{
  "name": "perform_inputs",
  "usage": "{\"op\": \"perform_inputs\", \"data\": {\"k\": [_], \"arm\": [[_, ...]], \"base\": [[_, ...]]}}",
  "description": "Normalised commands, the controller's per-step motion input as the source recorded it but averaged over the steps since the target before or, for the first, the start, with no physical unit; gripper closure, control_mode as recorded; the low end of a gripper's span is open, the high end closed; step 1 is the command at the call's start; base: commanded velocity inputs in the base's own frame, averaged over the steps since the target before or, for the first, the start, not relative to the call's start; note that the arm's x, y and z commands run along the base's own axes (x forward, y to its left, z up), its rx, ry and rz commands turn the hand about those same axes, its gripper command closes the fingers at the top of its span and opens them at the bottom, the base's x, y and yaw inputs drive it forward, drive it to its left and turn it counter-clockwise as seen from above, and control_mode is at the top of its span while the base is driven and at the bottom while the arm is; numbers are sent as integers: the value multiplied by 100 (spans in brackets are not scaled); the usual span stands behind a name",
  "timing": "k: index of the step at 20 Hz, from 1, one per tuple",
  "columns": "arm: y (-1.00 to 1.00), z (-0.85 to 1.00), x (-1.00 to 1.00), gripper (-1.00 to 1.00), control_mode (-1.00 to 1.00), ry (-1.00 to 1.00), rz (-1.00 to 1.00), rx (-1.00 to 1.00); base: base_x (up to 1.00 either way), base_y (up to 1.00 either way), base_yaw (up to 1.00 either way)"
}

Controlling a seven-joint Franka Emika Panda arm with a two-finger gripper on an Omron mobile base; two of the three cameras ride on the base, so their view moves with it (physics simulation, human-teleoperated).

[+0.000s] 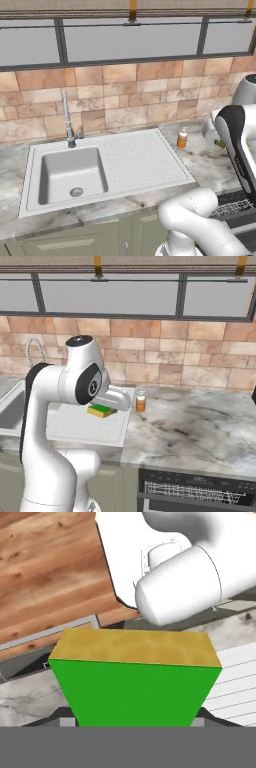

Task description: Locate and retrieve the soap dispenser and sponge from the cabinet. Place them next to the sink.

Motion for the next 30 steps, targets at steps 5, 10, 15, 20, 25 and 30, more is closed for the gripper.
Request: {"op": "perform_inputs", "data": {"k": [5,10,15,20,25,30], "arm": [[-20,-37,47,100,-100,1,17,9],[-6,-38,39,100,-100,0,13,1],[-4,-29,21,100,-100,-11,1,-5],[-8,-31,19,100,-100,-14,0,-5],[-12,-34,25,100,-100,-10,0,-5],[-5,-31,27,100,-100,0,0,0]], "base": [[0,0,0],[0,0,0],[0,0,0],[0,0,0],[0,0,0],[0,0,0]]}}
